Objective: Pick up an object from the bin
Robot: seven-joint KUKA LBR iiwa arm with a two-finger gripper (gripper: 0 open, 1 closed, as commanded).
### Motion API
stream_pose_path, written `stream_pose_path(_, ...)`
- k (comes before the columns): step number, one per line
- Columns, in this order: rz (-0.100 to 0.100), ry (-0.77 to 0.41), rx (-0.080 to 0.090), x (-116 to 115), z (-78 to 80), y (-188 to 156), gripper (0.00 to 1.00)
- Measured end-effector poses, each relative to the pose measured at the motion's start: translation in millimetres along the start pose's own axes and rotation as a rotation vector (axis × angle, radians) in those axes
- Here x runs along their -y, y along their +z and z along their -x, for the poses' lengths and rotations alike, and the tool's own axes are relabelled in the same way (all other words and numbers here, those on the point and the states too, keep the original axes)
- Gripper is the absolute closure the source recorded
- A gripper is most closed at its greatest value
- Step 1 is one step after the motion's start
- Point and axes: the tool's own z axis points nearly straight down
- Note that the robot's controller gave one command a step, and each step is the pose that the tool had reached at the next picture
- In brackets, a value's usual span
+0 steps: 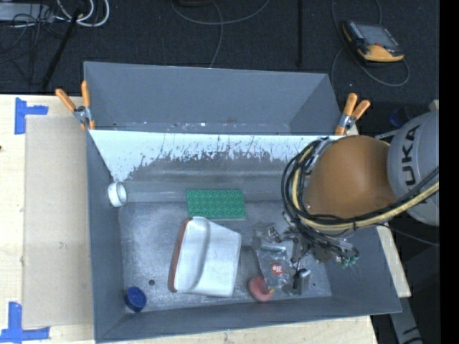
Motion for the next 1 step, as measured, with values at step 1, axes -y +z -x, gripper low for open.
stream_pose_path(1,0.000,0.055,0.000,54.5,30.8,78.0,0.00)
